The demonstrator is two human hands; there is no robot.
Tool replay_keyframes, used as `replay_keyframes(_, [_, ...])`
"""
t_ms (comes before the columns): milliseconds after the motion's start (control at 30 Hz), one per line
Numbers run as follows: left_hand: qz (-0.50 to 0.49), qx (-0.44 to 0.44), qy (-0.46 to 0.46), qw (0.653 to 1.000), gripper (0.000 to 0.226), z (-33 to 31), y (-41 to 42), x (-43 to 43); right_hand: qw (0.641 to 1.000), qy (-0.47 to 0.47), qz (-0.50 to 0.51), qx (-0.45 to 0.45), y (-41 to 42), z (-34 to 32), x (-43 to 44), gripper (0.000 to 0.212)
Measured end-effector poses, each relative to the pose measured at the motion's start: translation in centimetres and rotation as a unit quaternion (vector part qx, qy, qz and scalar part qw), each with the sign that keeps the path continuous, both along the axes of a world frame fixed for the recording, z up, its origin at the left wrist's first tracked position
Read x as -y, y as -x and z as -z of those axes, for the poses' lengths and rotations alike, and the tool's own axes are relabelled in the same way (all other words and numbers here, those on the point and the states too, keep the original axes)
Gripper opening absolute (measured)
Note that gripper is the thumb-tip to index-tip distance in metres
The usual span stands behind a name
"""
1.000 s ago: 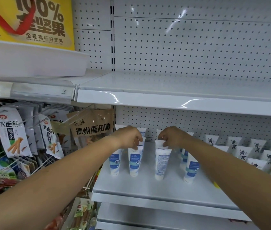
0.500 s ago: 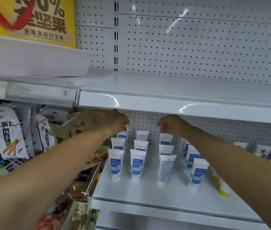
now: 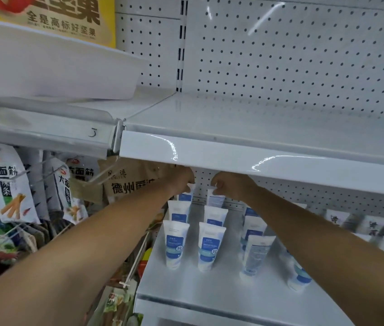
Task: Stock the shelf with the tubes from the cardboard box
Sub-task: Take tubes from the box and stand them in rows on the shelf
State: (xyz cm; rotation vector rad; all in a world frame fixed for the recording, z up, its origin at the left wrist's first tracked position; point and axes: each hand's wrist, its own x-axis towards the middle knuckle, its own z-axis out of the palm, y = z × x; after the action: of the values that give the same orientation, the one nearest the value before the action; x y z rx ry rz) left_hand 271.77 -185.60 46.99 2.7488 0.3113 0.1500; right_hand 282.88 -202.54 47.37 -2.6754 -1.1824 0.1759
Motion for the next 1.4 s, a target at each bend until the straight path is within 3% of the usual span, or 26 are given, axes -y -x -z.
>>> replay_keyframes(100, [0.006, -0.006, 0.0, 1.0, 0.04, 0.1, -0.3, 0.0, 0.998, 0.032, -0.006, 0.048, -0.6, 0.9, -0.8, 0.027])
replay_keyframes(300, [0.015, -0.026, -0.005, 1.0, 0.041, -0.7, -0.4, -0.8, 0.998, 0.047, -0.005, 0.051, -0.9, 1.2, -1.4, 0.034])
replay_keyframes(533, [0.006, -0.017, 0.007, 1.0, 0.038, -0.3, -0.2, -0.9, 0.997, -0.007, -0.013, 0.074, -0.3, 1.3, -1.6, 0.045])
replay_keyframes(700, [-0.001, 0.011, 0.017, 1.0, 0.04, 0.4, -0.2, -0.6, 0.996, 0.001, -0.018, 0.09, 0.4, 0.9, -2.0, 0.012])
replay_keyframes(867, [0.005, 0.009, 0.023, 1.0, 0.041, 0.6, -0.3, -0.8, 0.996, 0.048, 0.014, 0.076, 1.0, 0.7, -2.6, 0.026])
replay_keyframes(1033, [0.019, 0.008, 0.016, 1.0, 0.037, 0.7, -0.3, -1.1, 0.993, 0.098, -0.016, 0.07, 0.7, 0.4, -2.4, 0.034])
replay_keyframes(1400, [0.031, 0.013, 0.016, 0.999, 0.042, 1.0, -0.6, -1.7, 0.994, 0.072, -0.008, 0.079, 0.1, -0.2, -2.5, 0.039])
